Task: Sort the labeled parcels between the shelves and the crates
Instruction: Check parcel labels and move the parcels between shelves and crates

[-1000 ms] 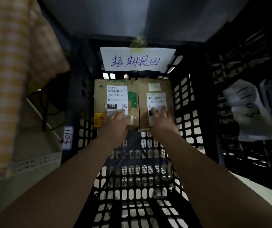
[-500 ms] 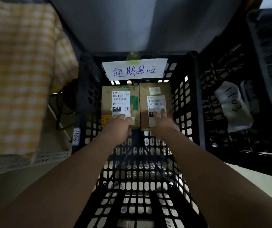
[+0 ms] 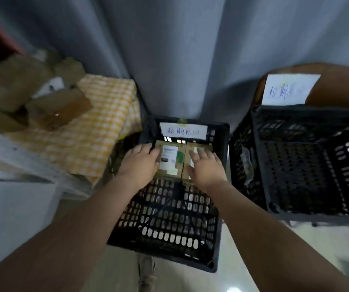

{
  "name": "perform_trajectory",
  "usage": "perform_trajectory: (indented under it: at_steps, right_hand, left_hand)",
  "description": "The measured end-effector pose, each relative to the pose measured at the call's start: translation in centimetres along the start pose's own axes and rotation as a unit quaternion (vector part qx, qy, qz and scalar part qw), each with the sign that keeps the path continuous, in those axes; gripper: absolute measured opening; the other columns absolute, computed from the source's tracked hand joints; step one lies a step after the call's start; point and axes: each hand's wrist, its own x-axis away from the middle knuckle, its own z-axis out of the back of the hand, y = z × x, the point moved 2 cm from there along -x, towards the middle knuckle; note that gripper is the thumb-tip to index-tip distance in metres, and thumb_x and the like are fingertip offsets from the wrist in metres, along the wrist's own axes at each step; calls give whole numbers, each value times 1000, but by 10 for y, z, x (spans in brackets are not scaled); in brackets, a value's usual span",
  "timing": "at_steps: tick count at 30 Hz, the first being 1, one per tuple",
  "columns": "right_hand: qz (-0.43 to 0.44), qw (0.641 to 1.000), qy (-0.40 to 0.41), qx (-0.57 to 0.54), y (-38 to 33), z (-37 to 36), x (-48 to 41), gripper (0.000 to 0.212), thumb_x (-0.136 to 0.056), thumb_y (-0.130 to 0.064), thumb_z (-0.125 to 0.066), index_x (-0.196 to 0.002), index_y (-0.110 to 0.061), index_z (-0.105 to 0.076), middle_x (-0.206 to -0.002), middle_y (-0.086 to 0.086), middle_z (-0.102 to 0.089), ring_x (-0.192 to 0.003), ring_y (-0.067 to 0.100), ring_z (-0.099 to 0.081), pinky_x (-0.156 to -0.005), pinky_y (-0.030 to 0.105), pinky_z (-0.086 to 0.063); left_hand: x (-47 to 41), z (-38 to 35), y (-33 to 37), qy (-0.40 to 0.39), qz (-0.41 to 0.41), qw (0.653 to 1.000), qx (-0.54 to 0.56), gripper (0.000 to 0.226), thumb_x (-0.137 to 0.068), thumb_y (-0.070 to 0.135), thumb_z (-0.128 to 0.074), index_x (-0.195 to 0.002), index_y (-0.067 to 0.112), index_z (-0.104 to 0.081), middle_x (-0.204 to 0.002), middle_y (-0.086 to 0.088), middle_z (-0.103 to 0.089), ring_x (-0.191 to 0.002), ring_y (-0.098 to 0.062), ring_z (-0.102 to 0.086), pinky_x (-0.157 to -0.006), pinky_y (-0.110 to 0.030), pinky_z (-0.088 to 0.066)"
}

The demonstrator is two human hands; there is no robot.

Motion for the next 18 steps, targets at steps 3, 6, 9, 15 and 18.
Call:
perform_trajectory:
  at_steps: [3, 6, 9, 15, 18]
  right_hand:
    - [68, 997, 43, 7, -18, 50, 41, 53, -101, -39, -31, -148, -16, -27, -156, 10, -24, -142, 28, -21, -116, 40, -15]
    - [147, 985, 84, 31, -40, 93, 87, 45, -101, -36, -33, -140, -15, -39, -143, 9, -41, -132, 29, -35, -108, 40, -27]
    - [231, 963, 127, 49, -76, 130, 131, 41, -101, -35, -33, -136, -15, -43, -136, 8, -48, -125, 29, -42, -100, 39, -34]
    - [404, 898, 165, 53, -192, 167, 224, 41, -100, -37, -35, -135, -17, -44, -136, 5, -48, -125, 26, -42, -100, 38, -34]
    - [488, 854, 177, 40, -260, 172, 285, 41, -100, -36, -36, -134, -16, -44, -136, 6, -48, -124, 26, -43, -100, 38, -35]
  left_hand:
    - [60, 49, 14, 38, 38, 998, -18, 49, -100, 35, -37, -146, 18, -31, -152, -7, -30, -138, -26, -27, -109, -37, -28]
    - [126, 93, 22, 81, 90, 992, -18, 47, -99, 36, -39, -143, 19, -36, -147, -7, -37, -134, -26, -33, -105, -37, -32]
    - [197, 134, 20, 111, 147, 982, -39, 47, -99, 35, -39, -143, 19, -36, -149, -8, -35, -136, -26, -32, -107, -38, -28]
    - [363, 188, 1, 186, 279, 941, -30, 45, -95, 28, -51, -137, 12, -47, -144, -16, -43, -132, -32, -39, -105, -40, -30]
    - [458, 193, -7, 183, 368, 910, -57, 49, -98, 37, -41, -144, 19, -36, -151, -11, -32, -138, -30, -30, -109, -40, -24]
